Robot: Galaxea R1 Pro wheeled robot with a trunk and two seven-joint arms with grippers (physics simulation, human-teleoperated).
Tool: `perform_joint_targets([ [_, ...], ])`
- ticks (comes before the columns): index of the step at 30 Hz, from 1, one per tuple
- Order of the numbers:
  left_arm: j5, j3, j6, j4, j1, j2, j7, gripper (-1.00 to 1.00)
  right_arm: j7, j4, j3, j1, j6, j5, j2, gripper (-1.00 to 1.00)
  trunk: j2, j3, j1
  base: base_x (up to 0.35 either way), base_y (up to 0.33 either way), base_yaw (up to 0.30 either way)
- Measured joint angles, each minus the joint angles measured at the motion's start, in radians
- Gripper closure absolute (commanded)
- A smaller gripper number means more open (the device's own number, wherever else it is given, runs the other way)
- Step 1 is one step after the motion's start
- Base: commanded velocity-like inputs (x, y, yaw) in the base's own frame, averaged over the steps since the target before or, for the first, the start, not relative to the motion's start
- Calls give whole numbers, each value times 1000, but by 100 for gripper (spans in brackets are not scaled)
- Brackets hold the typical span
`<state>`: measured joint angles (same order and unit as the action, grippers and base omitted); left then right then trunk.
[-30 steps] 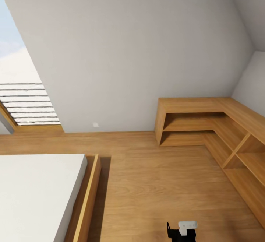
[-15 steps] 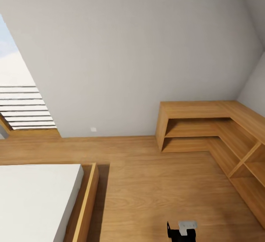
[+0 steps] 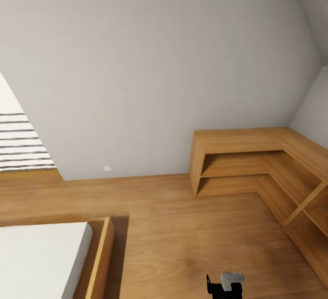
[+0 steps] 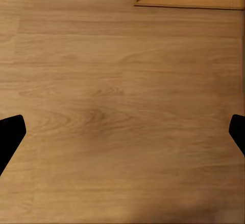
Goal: In the bedroom, organize the workspace by keeping the computer under the desk, ensuring the monitor is on the desk, placing the keyboard on the desk next to the monitor, placing the mouse on the desk next to the keyboard, moving the folder from the swivel chair onto the desk next to the mouse, stacking the notebook on top of the folder with the pen on top of the notebook, and positioning the swivel chair next to the desk.
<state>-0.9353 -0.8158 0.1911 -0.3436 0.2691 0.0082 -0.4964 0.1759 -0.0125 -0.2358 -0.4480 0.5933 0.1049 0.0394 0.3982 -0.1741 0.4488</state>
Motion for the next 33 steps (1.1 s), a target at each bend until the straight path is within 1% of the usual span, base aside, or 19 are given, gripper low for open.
perform_joint_targets([
  [6, 0, 0, 0, 0, 0, 0, 0, -100, -1, 0, 0, 1, 0, 0, -1, -100, 0, 6, 0, 307, 0, -192],
  [10, 0, 0, 0, 0, 0, 0, 0, -100, -1, 0, 0, 1, 0, 0, -1, -100, 0, 10, 0, 174, 0, -196],
  [29, -1, 0, 0, 0, 0, 0, 0, -100, -1, -1, -1, 1, 0, -2, -2, -100, 0, 30, 1, 23, 0, -197],
  [33, -1, 0, 0, 0, 0, 0, 0, -100, -1, -1, -1, 1, 0, -2, -2, -100, 0, 34, 0, 117, 0, -197],
])
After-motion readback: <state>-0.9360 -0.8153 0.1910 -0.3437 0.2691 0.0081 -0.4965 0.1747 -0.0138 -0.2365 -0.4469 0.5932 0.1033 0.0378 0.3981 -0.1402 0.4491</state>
